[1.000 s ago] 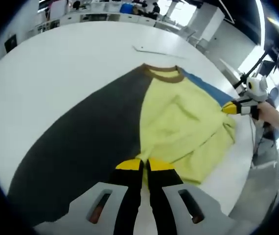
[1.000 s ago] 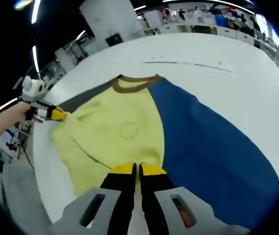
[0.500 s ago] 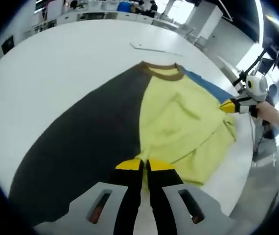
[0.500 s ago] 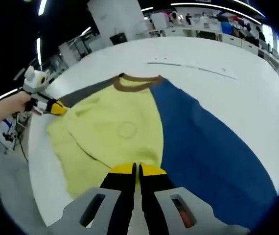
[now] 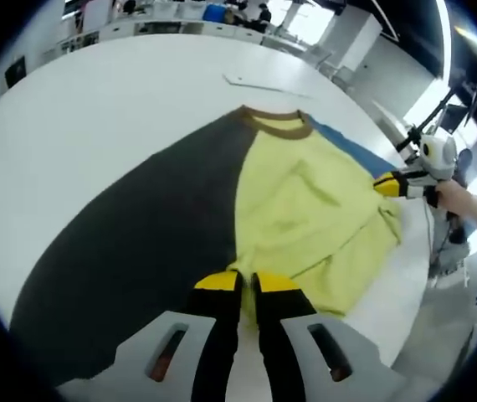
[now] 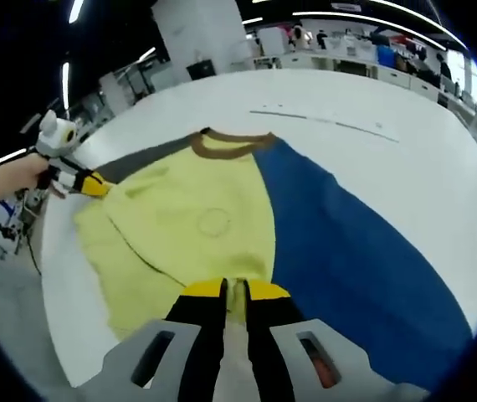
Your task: Fold the garment on the visible template until the final outline fits inside the template.
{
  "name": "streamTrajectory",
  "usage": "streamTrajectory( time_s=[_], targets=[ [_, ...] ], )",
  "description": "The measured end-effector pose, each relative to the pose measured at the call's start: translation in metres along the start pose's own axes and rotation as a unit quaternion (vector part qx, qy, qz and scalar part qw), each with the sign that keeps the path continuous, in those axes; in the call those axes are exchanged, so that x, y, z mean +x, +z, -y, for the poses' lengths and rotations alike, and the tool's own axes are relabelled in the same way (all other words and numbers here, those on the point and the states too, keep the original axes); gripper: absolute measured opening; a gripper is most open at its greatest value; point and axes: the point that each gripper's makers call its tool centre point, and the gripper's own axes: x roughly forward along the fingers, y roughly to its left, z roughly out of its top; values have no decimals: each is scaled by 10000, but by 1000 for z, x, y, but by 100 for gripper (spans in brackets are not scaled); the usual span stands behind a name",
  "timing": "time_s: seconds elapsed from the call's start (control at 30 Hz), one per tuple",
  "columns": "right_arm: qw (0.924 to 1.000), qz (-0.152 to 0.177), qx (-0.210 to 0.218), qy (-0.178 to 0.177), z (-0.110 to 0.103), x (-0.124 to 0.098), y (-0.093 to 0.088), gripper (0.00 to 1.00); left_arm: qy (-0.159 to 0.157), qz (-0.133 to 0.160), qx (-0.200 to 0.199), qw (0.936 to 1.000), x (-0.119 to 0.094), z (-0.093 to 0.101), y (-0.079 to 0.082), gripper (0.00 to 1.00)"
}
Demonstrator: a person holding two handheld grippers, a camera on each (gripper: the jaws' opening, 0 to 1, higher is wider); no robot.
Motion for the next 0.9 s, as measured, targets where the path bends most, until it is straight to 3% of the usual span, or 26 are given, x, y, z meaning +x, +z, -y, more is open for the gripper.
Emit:
streamTrajectory(
  time_s=[0.57,0.9],
  targets=[
    [9997,173,158,-10,-4,-20,6,16,149,54,110,9998,-18,4,-2,18],
    [9997,192,147,77,-16,-29,6,28,147,226,189,9995,-30,12,6,23]
  ],
)
